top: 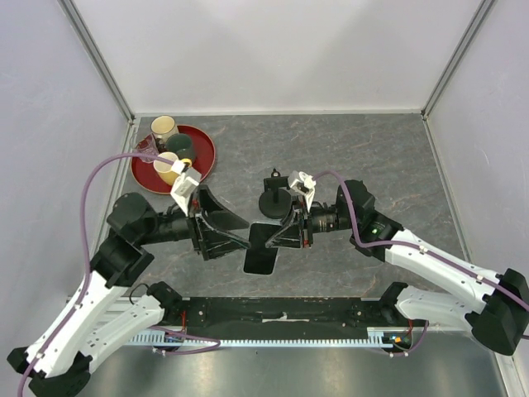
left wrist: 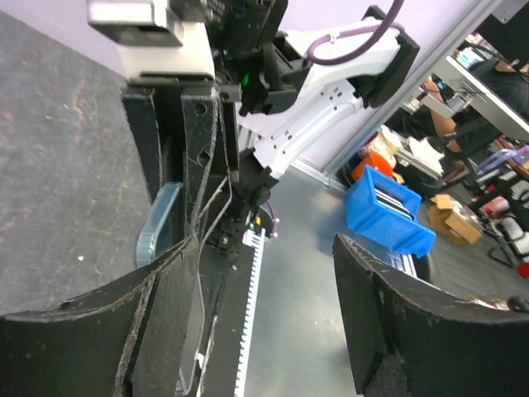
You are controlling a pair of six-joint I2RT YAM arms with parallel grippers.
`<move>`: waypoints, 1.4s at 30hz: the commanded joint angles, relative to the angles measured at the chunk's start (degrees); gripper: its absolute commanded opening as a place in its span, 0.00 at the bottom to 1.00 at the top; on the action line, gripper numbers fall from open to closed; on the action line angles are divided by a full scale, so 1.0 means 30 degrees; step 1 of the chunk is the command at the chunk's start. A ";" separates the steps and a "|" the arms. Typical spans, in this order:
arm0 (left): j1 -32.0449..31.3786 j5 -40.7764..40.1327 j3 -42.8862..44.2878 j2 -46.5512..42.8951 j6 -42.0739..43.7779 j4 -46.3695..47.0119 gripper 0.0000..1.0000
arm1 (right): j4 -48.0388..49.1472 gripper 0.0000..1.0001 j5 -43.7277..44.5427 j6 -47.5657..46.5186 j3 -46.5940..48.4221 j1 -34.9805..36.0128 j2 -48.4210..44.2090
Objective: Place the phone on the phone stand
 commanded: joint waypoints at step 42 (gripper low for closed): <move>-0.0155 -0.2834 -0.1443 -0.0301 -0.2981 0.5766 0.02 | 0.7189 0.85 0.0757 0.4012 -0.0438 0.1835 0.1238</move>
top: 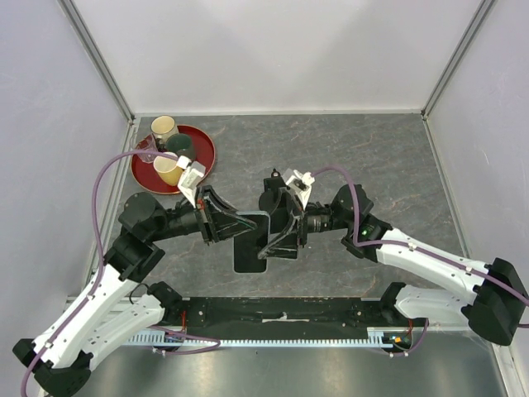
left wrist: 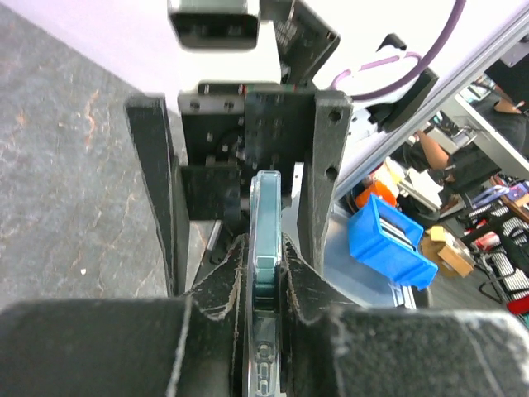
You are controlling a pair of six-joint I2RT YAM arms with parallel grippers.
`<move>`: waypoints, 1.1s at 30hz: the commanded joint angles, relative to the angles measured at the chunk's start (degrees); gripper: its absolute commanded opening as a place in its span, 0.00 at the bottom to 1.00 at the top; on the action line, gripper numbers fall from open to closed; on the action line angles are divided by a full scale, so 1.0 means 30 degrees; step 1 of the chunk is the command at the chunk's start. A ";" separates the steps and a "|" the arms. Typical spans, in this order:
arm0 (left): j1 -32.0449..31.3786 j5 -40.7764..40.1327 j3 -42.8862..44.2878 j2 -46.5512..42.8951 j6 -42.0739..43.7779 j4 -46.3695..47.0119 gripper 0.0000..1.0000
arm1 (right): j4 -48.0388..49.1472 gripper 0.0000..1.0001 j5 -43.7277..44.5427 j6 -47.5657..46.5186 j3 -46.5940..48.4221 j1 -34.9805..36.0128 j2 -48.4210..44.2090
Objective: Place the phone on the phone stand
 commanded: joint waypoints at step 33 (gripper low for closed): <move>-0.0082 0.2978 0.2927 0.1324 0.0575 -0.3404 0.40 | -0.0520 0.00 0.2452 -0.1746 0.0103 0.2918 -0.0813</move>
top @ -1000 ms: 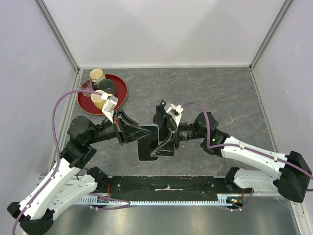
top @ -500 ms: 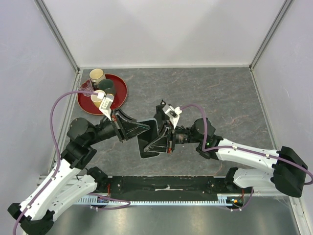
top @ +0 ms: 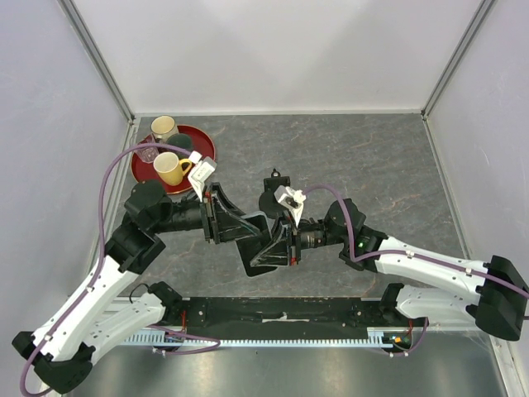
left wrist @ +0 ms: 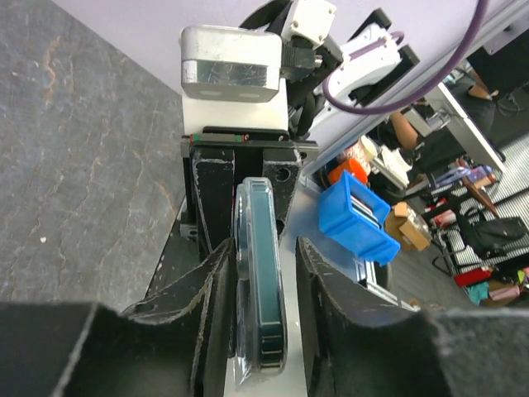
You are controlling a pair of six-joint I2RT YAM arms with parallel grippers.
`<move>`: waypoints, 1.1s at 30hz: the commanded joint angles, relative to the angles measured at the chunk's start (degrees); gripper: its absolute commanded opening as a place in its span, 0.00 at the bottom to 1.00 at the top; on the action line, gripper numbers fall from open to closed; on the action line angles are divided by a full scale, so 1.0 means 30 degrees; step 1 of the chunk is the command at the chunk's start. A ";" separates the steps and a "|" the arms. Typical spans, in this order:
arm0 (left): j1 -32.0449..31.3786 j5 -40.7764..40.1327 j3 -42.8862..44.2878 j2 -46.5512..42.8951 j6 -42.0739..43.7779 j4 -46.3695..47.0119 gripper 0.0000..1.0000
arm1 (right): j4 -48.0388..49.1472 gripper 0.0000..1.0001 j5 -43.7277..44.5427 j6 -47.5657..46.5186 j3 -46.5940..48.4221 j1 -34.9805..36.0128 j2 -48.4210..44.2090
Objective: Place the phone on the phone stand
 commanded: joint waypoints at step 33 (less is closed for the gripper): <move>-0.0053 -1.4048 0.3444 -0.1870 0.5411 -0.6574 0.02 | -1.4017 0.98 1.8810 -0.3219 0.2198 -0.3148 -0.3306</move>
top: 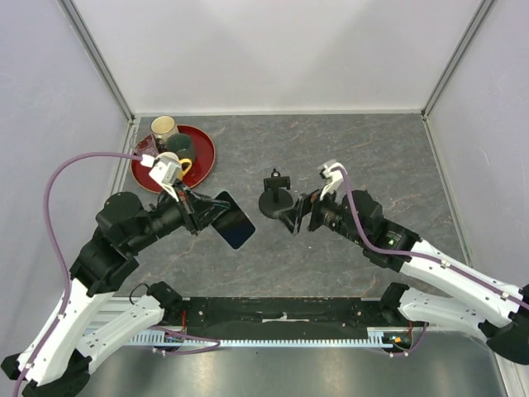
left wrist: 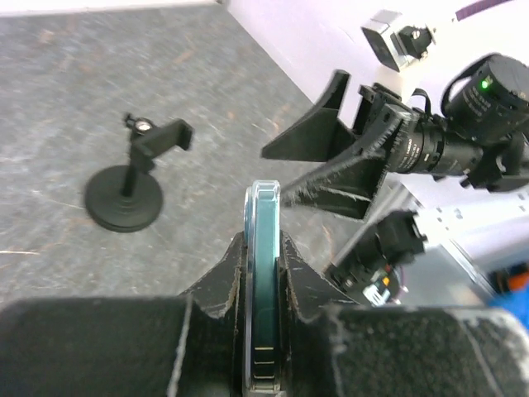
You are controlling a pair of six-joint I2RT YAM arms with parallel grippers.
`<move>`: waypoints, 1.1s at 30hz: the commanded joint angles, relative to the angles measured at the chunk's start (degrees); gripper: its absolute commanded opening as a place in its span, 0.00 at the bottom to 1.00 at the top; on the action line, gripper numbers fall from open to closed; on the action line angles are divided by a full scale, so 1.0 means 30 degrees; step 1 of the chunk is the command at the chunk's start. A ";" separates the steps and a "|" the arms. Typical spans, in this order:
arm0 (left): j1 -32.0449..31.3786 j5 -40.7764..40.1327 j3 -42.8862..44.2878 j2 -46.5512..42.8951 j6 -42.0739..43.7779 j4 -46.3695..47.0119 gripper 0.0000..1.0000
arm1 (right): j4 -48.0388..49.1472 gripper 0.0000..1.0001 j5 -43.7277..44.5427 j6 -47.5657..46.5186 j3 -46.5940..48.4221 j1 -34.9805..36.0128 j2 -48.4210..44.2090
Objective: Place the phone on the phone stand
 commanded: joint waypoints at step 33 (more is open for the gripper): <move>0.0012 -0.1948 0.0485 0.3752 0.2670 0.6022 0.02 | 0.1595 0.28 0.2819 -0.6305 0.3848 -0.3870 0.8477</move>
